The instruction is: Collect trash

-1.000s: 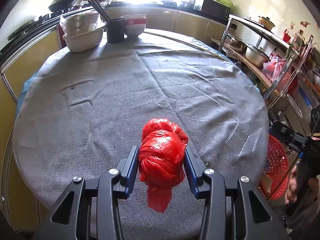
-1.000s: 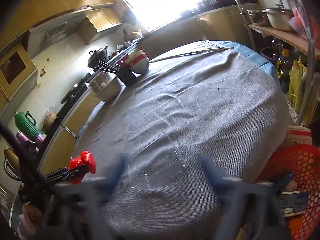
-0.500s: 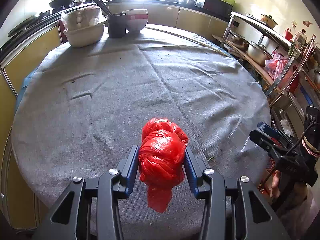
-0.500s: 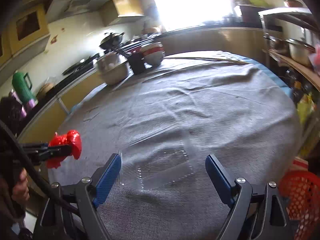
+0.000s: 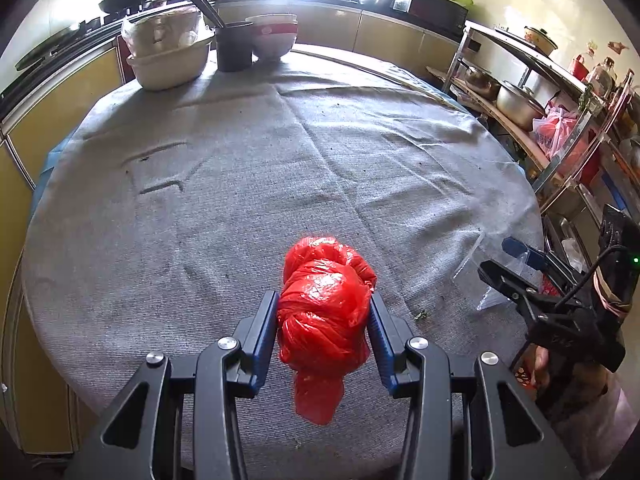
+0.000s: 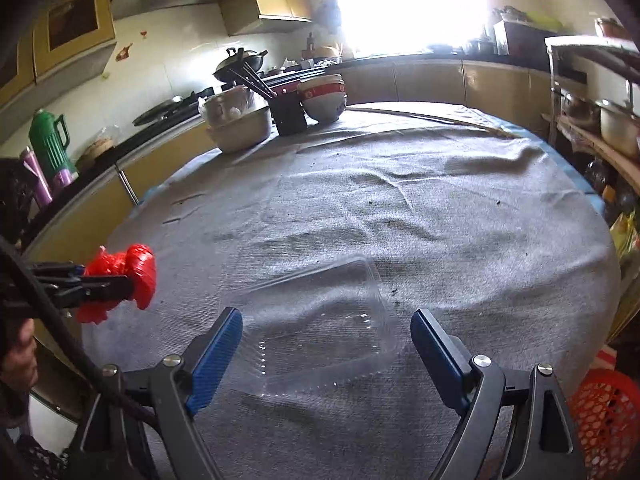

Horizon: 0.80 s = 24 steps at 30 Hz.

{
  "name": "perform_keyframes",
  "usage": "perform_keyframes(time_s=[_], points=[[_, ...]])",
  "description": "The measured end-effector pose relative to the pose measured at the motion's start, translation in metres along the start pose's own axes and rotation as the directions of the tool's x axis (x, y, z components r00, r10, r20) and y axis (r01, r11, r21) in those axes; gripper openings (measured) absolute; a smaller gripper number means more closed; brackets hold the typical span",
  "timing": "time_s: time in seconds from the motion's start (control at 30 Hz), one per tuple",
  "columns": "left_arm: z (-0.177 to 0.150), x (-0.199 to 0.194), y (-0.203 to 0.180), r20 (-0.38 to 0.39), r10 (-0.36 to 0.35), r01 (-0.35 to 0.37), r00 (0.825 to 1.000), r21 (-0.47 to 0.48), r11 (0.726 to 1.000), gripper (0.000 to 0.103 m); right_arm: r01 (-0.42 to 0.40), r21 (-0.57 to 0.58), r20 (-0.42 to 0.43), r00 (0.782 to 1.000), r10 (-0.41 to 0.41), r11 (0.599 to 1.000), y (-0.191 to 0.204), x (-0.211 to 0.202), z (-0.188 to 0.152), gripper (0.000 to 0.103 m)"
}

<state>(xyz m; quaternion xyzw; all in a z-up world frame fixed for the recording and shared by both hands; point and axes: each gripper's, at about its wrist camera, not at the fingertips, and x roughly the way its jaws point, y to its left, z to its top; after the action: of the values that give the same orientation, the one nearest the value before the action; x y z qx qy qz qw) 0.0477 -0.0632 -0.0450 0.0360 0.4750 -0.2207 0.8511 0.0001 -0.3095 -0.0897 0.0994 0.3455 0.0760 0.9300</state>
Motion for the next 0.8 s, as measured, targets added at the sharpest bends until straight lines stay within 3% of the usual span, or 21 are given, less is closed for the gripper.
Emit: perform_keyframes(time_s=[0.07, 0.2, 0.33, 0.53, 0.73, 0.8], points=[[0.000, 0.000, 0.001, 0.001, 0.002, -0.002, 1.000, 0.000, 1.000, 0.045, -0.019, 0.009, 0.003, 1.000, 0.019, 1.000, 0.001, -0.005, -0.001, 0.088], [0.001, -0.002, 0.002, 0.005, -0.002, 0.002, 1.000, -0.004, 1.000, 0.045, -0.131, 0.041, -0.025, 0.991, 0.132, 0.991, 0.005, -0.015, -0.004, 0.088], [0.000, -0.004, 0.005, 0.010, -0.002, 0.002, 1.000, -0.010, 1.000, 0.045, -0.151, 0.084, -0.064, 0.986, 0.156, 0.985, 0.003, -0.020, -0.011, 0.088], [-0.001, -0.005, 0.011, 0.011, 0.000, 0.000, 1.000, -0.028, 1.000, 0.045, -0.194, 0.235, -0.044, 0.977, 0.209, 0.953, -0.014, -0.022, -0.024, 0.088], [-0.005, -0.004, 0.012, 0.000, -0.002, 0.002, 1.000, -0.040, 0.999, 0.045, -0.216, 0.293, -0.003, 0.974, 0.227, 0.931, -0.026, 0.007, 0.009, 0.085], [-0.005, -0.006, 0.014, 0.002, 0.001, -0.001, 1.000, -0.043, 0.999, 0.045, -0.248, 0.360, -0.006, 0.963, 0.268, 0.899, -0.034, 0.026, 0.023, 0.085]])
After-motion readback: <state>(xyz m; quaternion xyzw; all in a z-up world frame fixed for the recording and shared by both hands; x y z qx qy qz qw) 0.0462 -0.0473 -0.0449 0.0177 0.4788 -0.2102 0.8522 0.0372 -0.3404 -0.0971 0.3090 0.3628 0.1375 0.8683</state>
